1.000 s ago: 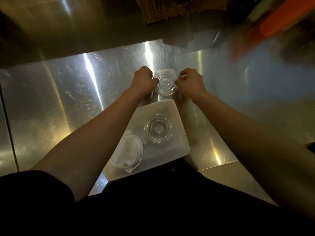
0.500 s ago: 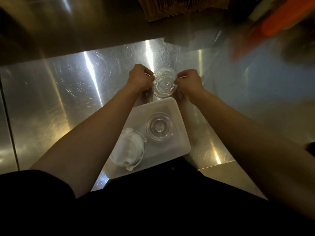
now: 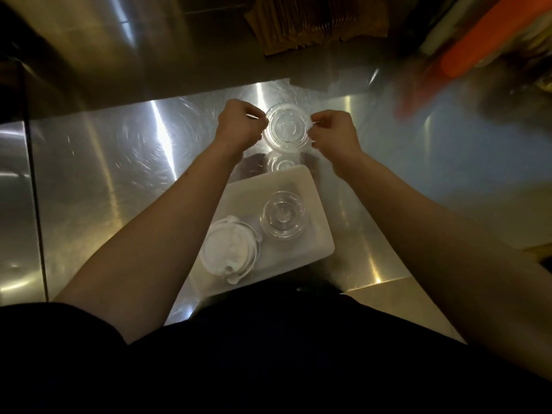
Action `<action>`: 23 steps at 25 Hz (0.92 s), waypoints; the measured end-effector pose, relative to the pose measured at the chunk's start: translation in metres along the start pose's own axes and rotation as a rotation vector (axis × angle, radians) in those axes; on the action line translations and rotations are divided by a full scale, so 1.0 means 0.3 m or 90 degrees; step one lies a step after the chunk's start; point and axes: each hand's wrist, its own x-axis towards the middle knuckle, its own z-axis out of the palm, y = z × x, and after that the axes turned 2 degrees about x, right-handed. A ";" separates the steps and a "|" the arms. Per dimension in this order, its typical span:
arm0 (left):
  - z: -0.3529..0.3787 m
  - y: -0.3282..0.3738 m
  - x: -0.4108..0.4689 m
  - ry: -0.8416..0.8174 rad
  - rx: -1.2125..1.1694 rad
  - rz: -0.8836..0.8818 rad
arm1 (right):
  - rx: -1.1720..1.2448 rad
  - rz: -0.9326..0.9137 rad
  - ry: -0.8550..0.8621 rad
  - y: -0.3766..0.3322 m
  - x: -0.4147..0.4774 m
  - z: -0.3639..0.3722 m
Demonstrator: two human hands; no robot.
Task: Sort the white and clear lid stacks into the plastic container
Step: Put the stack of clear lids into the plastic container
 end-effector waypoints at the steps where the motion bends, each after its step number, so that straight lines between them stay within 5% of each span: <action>1: -0.010 0.005 -0.021 0.002 -0.002 0.010 | -0.003 -0.010 0.004 -0.004 -0.014 -0.004; 11: -0.094 -0.004 -0.221 0.032 -0.066 0.101 | 0.057 -0.100 0.008 -0.040 -0.216 -0.042; 23: -0.080 -0.150 -0.426 0.005 0.049 0.133 | 0.115 -0.043 0.005 0.132 -0.482 -0.034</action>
